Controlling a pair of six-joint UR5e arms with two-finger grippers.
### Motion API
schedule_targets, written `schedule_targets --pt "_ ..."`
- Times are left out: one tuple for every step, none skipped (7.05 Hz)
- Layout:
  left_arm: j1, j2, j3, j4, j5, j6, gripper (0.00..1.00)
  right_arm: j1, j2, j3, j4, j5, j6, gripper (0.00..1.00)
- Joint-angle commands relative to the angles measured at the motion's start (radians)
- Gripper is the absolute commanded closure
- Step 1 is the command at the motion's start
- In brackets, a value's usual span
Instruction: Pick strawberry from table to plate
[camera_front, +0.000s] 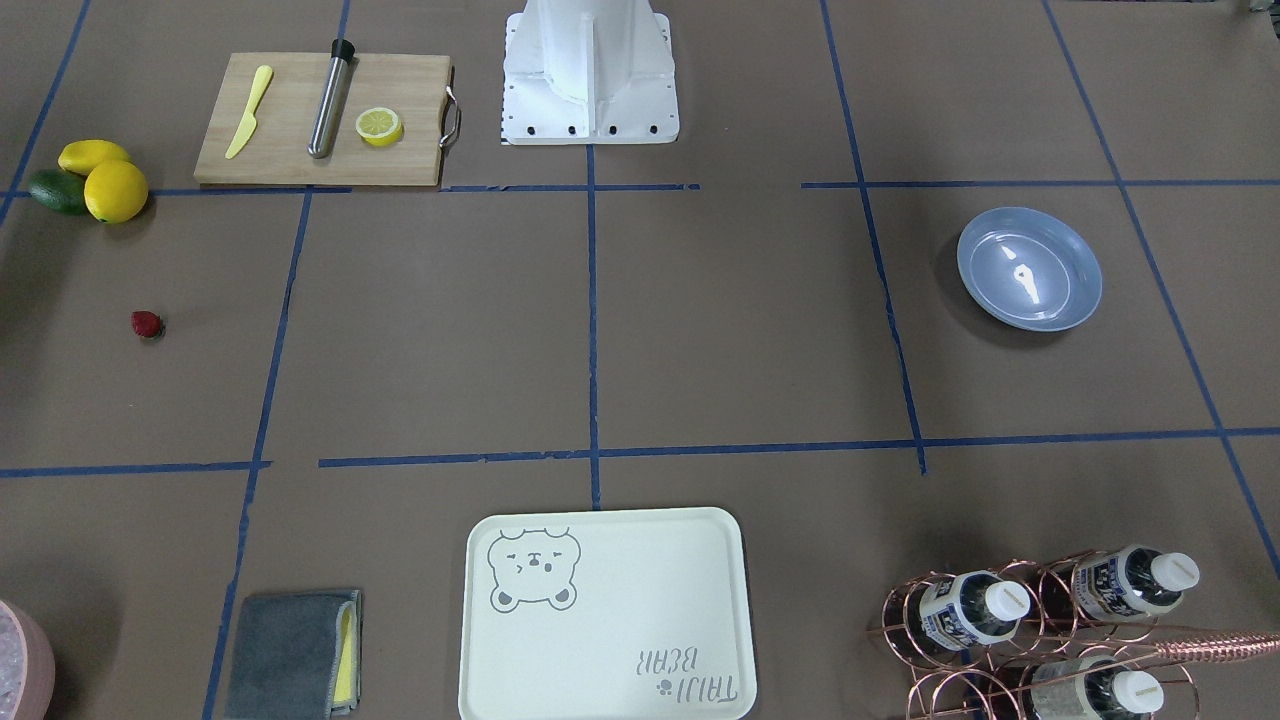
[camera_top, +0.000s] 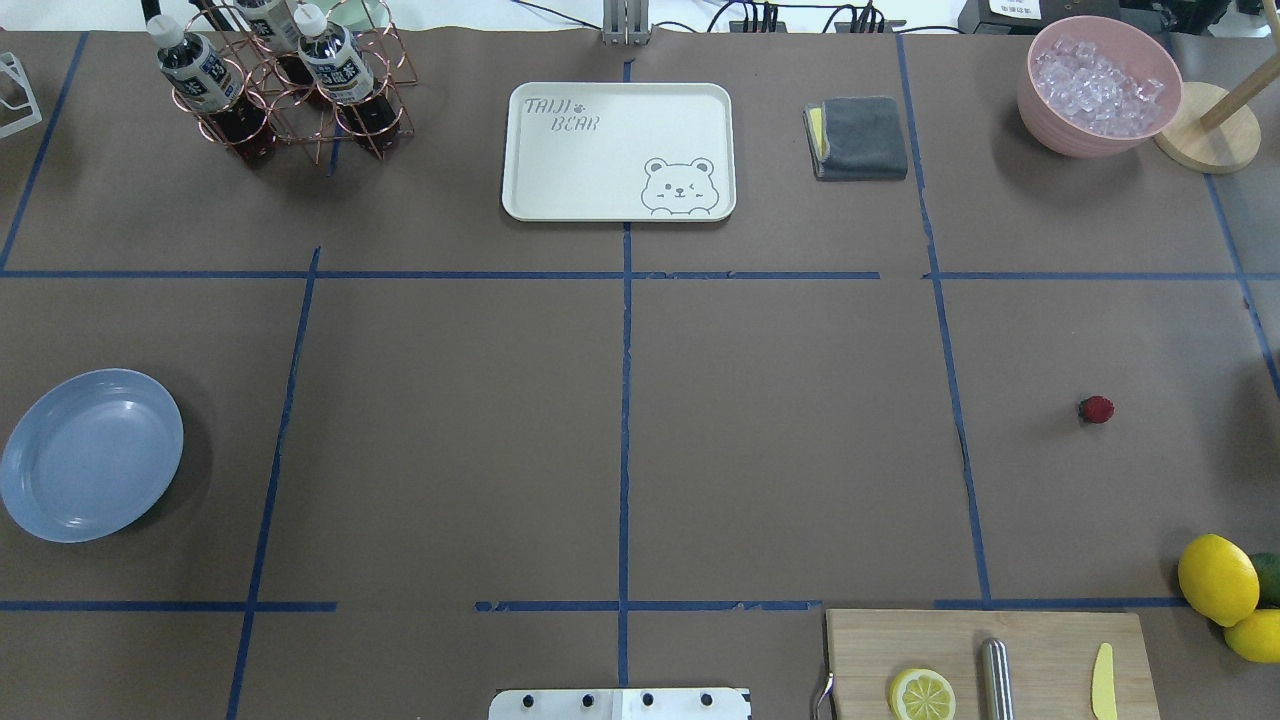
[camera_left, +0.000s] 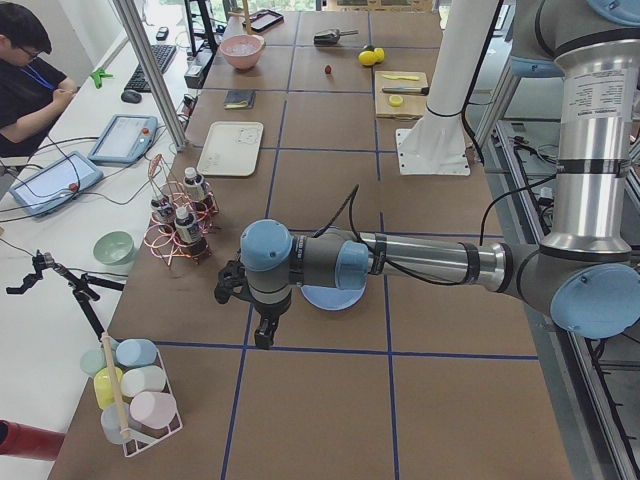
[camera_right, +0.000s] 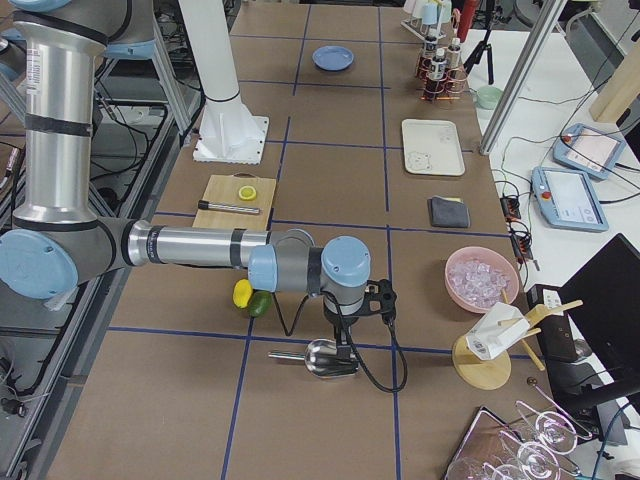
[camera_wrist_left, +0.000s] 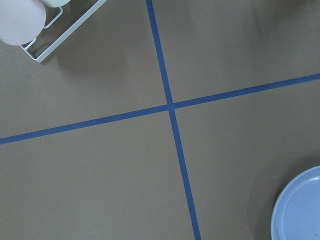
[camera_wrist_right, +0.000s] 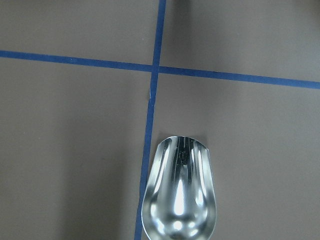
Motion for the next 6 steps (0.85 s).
schedule_targets --pt "0.009 0.0 -0.003 0.0 -0.001 0.0 0.0 0.0 0.0 0.0 0.0 0.0 -0.002 0.0" --pt "0.009 0.0 -0.009 -0.002 -0.001 0.0 0.0 0.0 0.0 0.0 0.0 0.0 0.0 0.0" --pt "0.009 0.0 -0.008 -0.021 0.001 0.002 0.0 0.0 0.0 0.0 0.029 0.0 0.0 0.0" --pt "0.017 0.017 -0.006 -0.102 0.01 0.009 0.0 0.0 0.002 0.002 0.122 0.029 0.002 0.0" --pt "0.035 0.018 -0.006 -0.156 0.01 0.008 0.0 0.0 0.002 0.002 0.167 0.061 0.006 0.0" --pt "0.05 0.017 -0.006 -0.21 0.004 0.011 0.0 0.0 0.002 0.008 0.179 0.078 0.0 0.0"
